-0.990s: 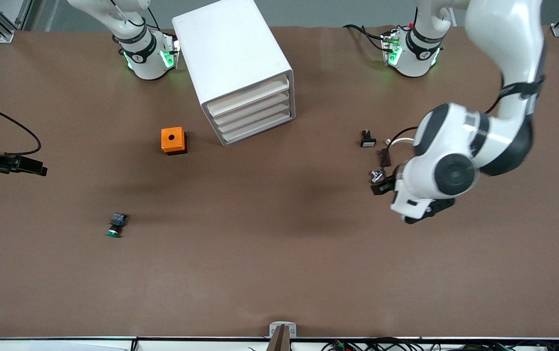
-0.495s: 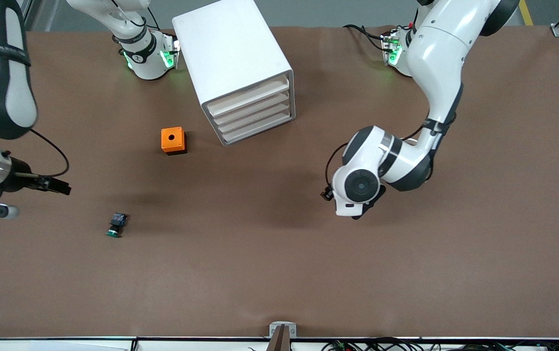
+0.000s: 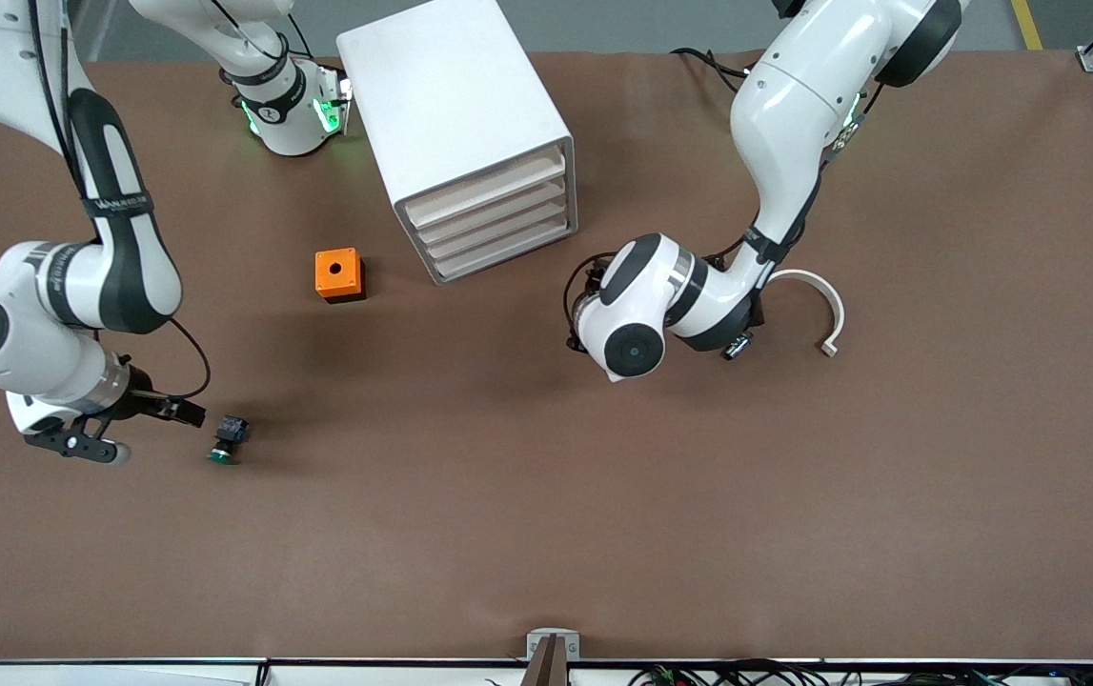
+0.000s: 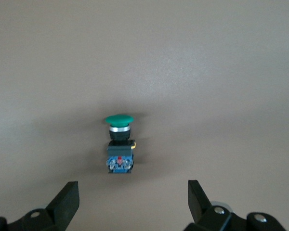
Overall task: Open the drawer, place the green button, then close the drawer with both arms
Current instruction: 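Grasp the drawer front with the left gripper while the right gripper grasps the button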
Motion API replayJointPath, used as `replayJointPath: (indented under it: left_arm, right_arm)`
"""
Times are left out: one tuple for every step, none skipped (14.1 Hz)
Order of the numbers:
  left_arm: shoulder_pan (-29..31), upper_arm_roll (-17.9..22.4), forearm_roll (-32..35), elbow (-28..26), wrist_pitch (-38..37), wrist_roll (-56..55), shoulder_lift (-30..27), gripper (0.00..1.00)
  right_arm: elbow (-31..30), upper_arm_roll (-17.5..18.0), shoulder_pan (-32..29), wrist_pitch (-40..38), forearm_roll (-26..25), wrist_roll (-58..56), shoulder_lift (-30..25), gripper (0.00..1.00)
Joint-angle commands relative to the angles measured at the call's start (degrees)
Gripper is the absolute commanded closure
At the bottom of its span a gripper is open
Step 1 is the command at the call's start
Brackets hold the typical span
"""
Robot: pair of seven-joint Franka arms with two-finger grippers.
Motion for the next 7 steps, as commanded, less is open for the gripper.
replayJointPath:
  left_arm:
    - [-0.1, 0.3, -8.7, 1.1, 0.1, -4.4, 1.5, 0.01]
    - [0.2, 0.3, -13.0, 1.0, 0.1, -4.7, 1.8, 0.02]
    - [0.4, 0.4, -17.3, 0.9, 0.0, -6.3, 2.4, 0.03]
    - [0.3, 0.4, -19.9, 0.9, 0.0, -8.4, 3.2, 0.05]
    - [0.2, 0.4, -21.5, 0.9, 0.0, -10.8, 3.5, 0.07]
    - [0.2, 0.4, -23.4, 1.0, 0.0, -14.1, 4.4, 0.08]
    - [-0.2, 0.4, -24.8, 1.0, 0.0, -16.5, 4.8, 0.10]
  right_arm:
    - [-0.8, 0.1, -0.4, 2.9, 1.3, 1.4, 1.8, 0.00]
    - [-0.8, 0.1, -0.3, 3.2, 2.3, 1.4, 2.5, 0.00]
    - [-0.9, 0.1, -0.2, 4.2, 2.9, 1.4, 3.1, 0.00]
    - [-1.4, 0.1, -0.1, 5.8, 2.9, 1.4, 3.7, 0.00]
    - [-2.1, 0.2, 0.1, 8.2, 2.9, 1.4, 4.3, 0.00]
    - [-2.3, 0.2, 0.2, 9.5, 2.9, 1.4, 5.2, 0.00]
    - [-2.2, 0.2, 0.2, 10.5, 2.9, 1.3, 6.1, 0.00]
